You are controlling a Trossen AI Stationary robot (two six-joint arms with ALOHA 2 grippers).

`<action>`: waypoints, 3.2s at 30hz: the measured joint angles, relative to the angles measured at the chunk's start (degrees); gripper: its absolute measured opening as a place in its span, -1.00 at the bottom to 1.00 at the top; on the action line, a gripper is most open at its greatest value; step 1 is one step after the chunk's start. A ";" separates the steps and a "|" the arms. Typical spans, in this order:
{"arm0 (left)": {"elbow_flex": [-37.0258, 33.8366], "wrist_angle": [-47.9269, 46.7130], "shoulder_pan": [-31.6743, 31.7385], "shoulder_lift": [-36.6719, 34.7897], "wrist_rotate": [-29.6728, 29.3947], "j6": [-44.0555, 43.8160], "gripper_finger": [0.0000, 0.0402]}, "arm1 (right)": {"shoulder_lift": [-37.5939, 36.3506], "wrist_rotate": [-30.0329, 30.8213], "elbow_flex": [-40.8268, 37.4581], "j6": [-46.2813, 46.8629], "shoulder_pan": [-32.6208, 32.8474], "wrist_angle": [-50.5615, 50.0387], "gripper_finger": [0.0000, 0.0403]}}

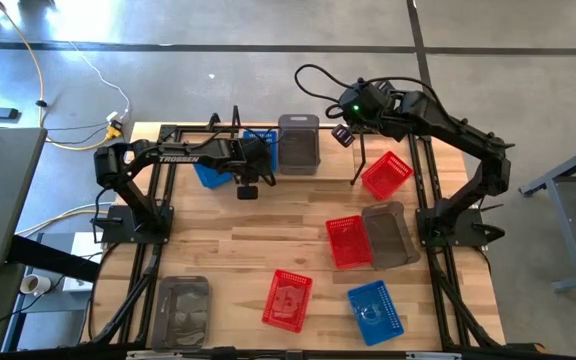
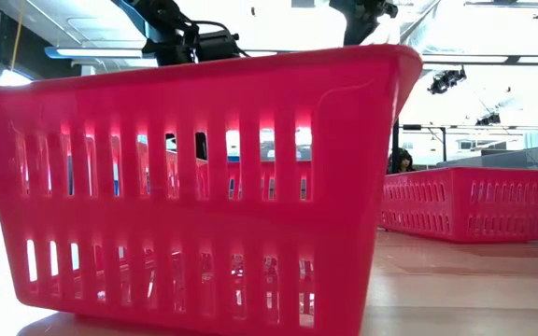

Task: Stack baskets on shelf by color
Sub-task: Put the middle left blue bin on the shelf

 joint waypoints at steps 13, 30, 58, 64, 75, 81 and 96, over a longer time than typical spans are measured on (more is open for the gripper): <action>2.57 -5.26 -0.96 -0.07 3.91 -4.06 -0.46 | 0.00 -3.10 0.00 0.45 0.00 0.00 -0.67; 6.29 -5.10 -0.74 -0.09 -1.89 -2.56 -0.46 | 0.02 -7.34 0.00 2.78 0.07 -0.50 -0.67; 6.64 -9.20 -3.26 -5.57 7.91 -8.97 -0.46 | 0.04 -15.77 0.00 10.74 7.33 -6.21 -0.67; 6.64 -8.50 -5.79 -5.57 10.52 -6.09 -0.46 | 0.04 -15.78 0.00 12.92 9.93 -6.44 -0.67; 6.62 -5.71 -6.82 -1.00 7.36 -5.96 -0.46 | 0.04 -14.24 0.00 13.14 11.47 -6.56 -0.67; 6.60 -5.11 -6.37 1.11 4.83 -6.01 -0.46 | 0.04 -14.21 0.00 13.11 11.45 -7.27 -0.67; 6.60 -2.71 -3.37 2.32 3.10 -6.67 -0.46 | 0.04 -13.70 0.00 12.68 11.45 -8.40 -0.67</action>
